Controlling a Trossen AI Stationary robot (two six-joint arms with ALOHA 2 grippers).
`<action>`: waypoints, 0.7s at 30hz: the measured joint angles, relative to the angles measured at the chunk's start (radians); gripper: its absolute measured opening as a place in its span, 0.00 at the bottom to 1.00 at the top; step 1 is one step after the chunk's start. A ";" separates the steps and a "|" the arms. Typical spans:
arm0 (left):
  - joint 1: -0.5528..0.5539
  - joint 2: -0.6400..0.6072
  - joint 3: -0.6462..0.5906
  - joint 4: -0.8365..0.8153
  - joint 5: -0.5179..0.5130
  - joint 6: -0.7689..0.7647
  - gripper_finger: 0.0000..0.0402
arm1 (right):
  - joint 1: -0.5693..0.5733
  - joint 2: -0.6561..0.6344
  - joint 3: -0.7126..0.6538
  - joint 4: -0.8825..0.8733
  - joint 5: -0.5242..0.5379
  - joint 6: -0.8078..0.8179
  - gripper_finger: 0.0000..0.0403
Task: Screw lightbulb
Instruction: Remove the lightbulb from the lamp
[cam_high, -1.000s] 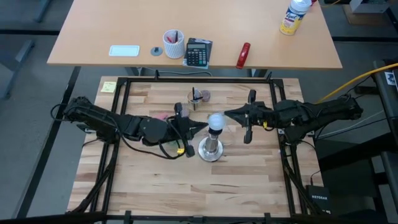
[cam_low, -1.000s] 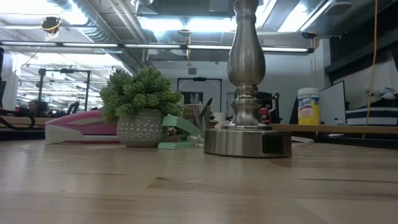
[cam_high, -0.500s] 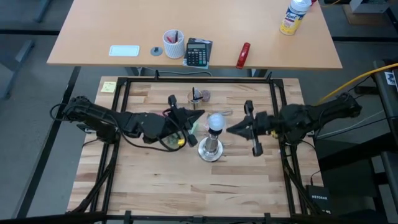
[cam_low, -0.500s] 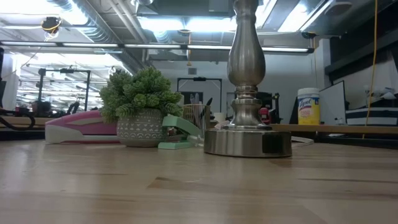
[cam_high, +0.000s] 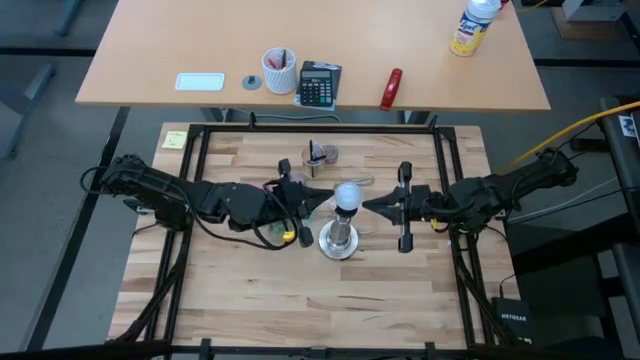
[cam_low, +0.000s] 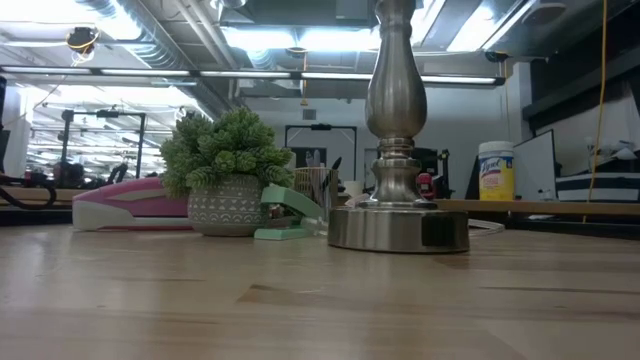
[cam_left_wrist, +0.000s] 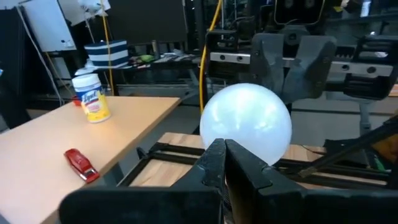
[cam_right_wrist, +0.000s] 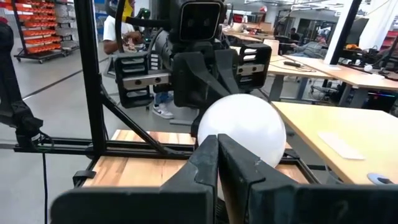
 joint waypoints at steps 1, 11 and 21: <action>0.002 0.000 0.000 0.000 0.004 -0.001 0.00 | 0.000 0.000 0.000 0.000 0.000 0.000 0.04; 0.003 0.000 0.000 -0.006 0.042 -0.002 0.00 | 0.001 0.018 0.000 0.002 0.098 -0.027 0.04; 0.001 0.013 0.000 -0.044 0.088 -0.031 0.00 | -0.001 0.024 0.000 -0.005 0.217 -0.028 0.04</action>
